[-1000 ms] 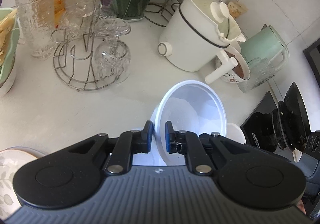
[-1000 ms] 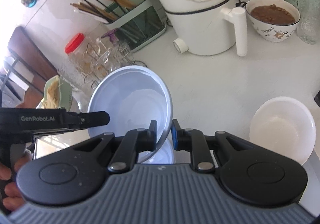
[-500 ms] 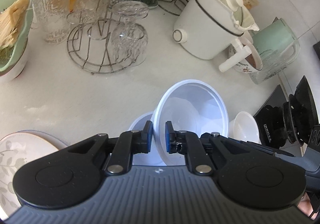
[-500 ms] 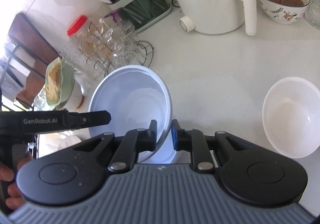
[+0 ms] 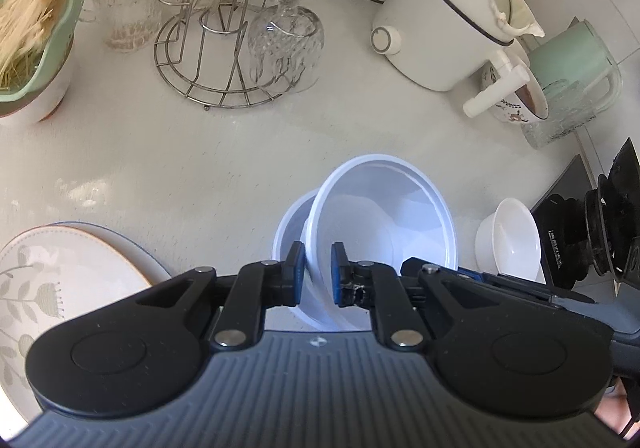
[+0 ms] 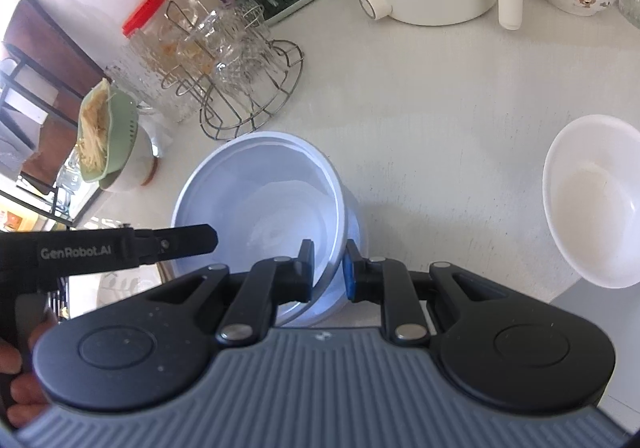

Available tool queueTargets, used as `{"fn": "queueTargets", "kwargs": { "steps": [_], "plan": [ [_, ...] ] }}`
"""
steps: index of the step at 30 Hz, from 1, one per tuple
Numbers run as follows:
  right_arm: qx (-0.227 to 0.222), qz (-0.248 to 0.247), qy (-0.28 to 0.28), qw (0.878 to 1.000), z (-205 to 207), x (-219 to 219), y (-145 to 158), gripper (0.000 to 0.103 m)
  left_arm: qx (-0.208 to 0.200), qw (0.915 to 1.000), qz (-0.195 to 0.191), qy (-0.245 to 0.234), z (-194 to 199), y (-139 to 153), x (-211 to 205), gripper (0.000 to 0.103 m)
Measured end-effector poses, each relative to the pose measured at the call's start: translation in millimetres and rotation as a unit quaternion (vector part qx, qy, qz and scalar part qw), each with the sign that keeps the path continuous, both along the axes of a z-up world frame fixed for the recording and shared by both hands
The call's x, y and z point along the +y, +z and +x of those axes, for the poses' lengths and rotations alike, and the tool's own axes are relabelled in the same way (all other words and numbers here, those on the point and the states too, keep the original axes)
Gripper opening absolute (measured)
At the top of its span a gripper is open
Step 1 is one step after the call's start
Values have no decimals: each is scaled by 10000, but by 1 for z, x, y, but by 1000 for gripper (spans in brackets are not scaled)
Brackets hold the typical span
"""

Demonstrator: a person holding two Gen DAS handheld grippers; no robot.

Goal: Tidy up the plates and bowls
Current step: 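Lower the bowl into the first bowl and open both grippers, then move both grippers to the white ceramic bowl beside the stove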

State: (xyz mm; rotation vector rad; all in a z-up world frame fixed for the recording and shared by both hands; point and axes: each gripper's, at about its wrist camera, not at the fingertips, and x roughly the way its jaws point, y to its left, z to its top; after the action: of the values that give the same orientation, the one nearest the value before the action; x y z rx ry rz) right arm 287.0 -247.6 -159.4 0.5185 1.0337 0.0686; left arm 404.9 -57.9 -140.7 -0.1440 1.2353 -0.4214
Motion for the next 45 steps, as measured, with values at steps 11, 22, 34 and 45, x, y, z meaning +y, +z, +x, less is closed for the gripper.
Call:
{"fn": "queueTargets", "kwargs": {
  "steps": [11, 22, 34, 45],
  "plan": [
    [-451, -312, -298, 9980, -7, -8, 20, 21, -592, 9974, 401, 29, -7, 28, -1, 70],
    [-1000, -777, -560, 9904, -17, -20, 49, 21, -1110, 9926, 343, -361, -5, 55, -27, 70],
    [-1143, -1181, -1102, 9802, -34, -46, 58, 21, -1352, 9857, 210, -986, -2, 63, -75, 70],
    [-1132, -1707, -1594, 9657, -53, -70, 57, 21, -1329, 9780, 253, -1587, 1, 53, -124, 70]
  ]
}}
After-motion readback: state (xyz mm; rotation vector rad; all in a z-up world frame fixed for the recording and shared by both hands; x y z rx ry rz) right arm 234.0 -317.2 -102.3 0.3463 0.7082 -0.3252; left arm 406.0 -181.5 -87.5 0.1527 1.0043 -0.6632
